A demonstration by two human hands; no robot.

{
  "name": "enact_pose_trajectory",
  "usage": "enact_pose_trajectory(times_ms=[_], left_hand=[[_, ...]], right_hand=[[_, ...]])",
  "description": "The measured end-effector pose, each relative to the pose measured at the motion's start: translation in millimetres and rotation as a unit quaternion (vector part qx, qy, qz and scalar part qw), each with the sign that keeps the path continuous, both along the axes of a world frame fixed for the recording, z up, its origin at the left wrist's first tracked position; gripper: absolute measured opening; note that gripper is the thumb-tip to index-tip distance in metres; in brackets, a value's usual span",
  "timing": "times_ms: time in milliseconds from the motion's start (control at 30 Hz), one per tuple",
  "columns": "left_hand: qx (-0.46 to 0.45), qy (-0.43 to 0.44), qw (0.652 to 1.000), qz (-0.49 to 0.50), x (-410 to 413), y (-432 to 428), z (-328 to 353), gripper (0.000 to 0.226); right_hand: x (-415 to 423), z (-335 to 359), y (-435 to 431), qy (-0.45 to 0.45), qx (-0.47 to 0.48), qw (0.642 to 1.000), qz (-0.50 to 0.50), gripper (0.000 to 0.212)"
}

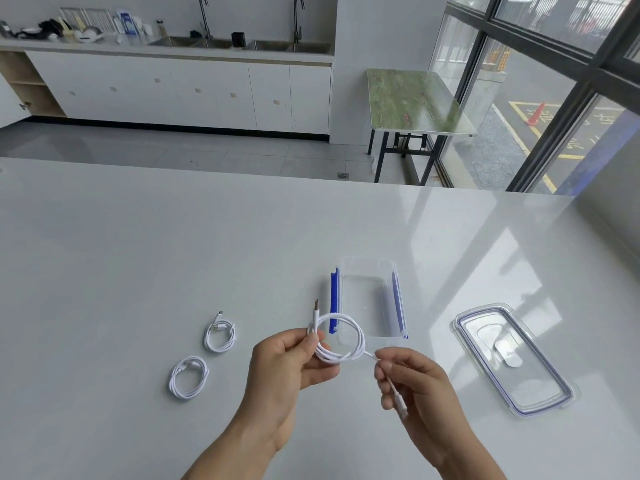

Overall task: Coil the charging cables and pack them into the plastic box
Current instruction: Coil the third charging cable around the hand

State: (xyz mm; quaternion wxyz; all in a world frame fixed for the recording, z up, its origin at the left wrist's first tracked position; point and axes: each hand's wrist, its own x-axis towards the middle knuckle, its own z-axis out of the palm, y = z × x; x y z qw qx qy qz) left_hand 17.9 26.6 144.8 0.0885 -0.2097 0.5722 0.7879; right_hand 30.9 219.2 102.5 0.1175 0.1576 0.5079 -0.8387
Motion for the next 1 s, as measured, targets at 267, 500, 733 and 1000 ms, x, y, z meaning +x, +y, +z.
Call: enact_pose_trajectory(times_ms=[267,500,733,1000], left_hand=[[0.030,-0.002,0.999,0.045,-10.4,-5.7,8.1,0.016],[0.048,-0.013,0.998,0.035,-9.6,-6.8,10.7,0.017],[0.085,-0.029,0.995,0.054,-13.4,-13.1,11.9,0.016],[-0.036,0.019,0.995,0.090,-10.5,-4.2,1.3,0.017]], right_hand=[[11.1,7.3,-10.1,0.081,0.072,0.990,0.089,0.036],[5.9,4.6,-28.0,0.249,0.282,0.920,0.110,0.045],[6.7,4.0,-30.7,0.427,0.445,0.785,0.054,0.010],[12.6,32.4,-27.3,0.385,0.430,0.815,0.048,0.006]])
